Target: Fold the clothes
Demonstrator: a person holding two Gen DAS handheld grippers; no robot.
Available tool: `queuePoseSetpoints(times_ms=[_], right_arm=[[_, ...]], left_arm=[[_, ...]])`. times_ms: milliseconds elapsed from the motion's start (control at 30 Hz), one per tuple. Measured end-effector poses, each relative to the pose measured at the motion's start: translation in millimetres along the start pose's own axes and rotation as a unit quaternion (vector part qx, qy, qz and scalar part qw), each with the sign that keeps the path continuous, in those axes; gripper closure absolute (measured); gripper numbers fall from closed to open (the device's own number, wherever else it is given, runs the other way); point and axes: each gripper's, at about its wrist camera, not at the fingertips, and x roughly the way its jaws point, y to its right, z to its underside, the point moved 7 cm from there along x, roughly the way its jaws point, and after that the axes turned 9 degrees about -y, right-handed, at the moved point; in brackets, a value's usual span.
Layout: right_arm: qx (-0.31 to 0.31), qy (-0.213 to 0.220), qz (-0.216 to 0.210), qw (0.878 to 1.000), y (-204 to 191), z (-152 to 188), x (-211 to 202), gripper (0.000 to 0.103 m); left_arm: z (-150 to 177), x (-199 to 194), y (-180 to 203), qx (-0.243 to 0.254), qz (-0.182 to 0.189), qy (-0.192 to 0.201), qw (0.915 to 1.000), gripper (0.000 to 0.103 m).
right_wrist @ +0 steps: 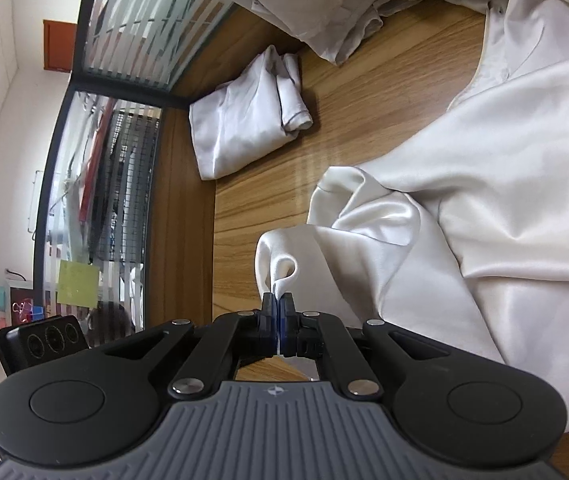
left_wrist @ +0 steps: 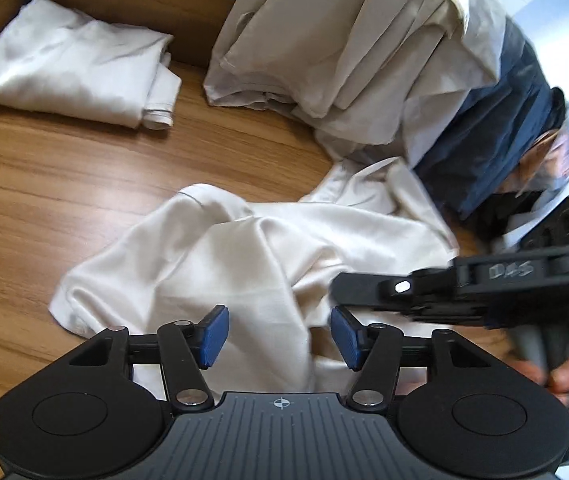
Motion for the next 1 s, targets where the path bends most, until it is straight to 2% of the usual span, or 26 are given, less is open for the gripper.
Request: queuePoseSetpoints(times_ms=[33,67,100,167,200,267,333,400,433,567,633,700,767,833,900,1000], right_arm=[[0.003,0.0,-0.007,1.0,-1,0,0,0.101],[0.005,0.001,-0.012,1.0,-2,0,0,0.101],[0.005,0.003,-0.014,1.0,-4,-1,-1,0.101],[-0.003,0.01,-0.011,1.0,-5,-4,-6,0.101],[-0.007,0.015,-0.008,1.0,-6,-6,-8,0.101],[-0.028,0.027,0.019,0.999,-6,-10,-14,0.101],[-0.067,0.034,0.071,0.995,-5,-14,-18,0.101],[-0.108,0.029,0.118,0.987,-5,-15,-17,0.1],[-0.127,0.025,0.136,0.982,-6,-15,-17,0.096],[-0.204,0.026,0.189,0.96,-21,-12,-21,0.094],[-0.23,0.033,0.196,0.953,-31,-11,-26,0.093],[-0.253,0.024,0.183,0.95,-42,-6,-27,0.093],[-0.272,-0.001,0.162,0.949,-51,2,-19,0.093],[-0.292,-0.03,0.161,0.942,-51,11,-5,0.093],[-0.331,-0.057,0.189,0.923,-46,23,13,0.093],[-0.396,-0.086,0.235,0.883,-37,36,37,0.093]], left_arm=[[1,2,0,0.006,-0.015,0.002,0.9999,0.048],[2,4,-1,0.013,-0.029,0.002,0.9995,0.06],[3,6,-3,0.02,-0.044,0.0,0.9989,0.078],[5,7,-10,0.028,-0.074,-0.004,0.9969,0.096],[6,5,-15,0.028,-0.084,-0.001,0.996,0.099],[7,0,-25,0.026,-0.102,0.009,0.9945,0.099],[6,-4,-29,0.022,-0.091,0.01,0.9956,0.099],[5,-8,-31,0.017,-0.075,0.01,0.997,0.099],[4,-8,-30,0.019,-0.071,0.01,0.9972,0.099],[-1,-7,-23,0.021,-0.057,0.012,0.9981,0.099],[-2,-5,-20,0.021,-0.053,0.011,0.9983,0.099],[-3,-3,-18,0.021,-0.05,0.01,0.9985,0.099],[-2,-2,-17,0.023,-0.048,0.01,0.9985,0.099],[-1,-2,-17,0.025,-0.047,0.007,0.9986,0.099],[-1,-2,-18,0.027,-0.047,0.005,0.9985,0.099],[0,-3,-20,0.028,-0.047,0.002,0.9985,0.099]])
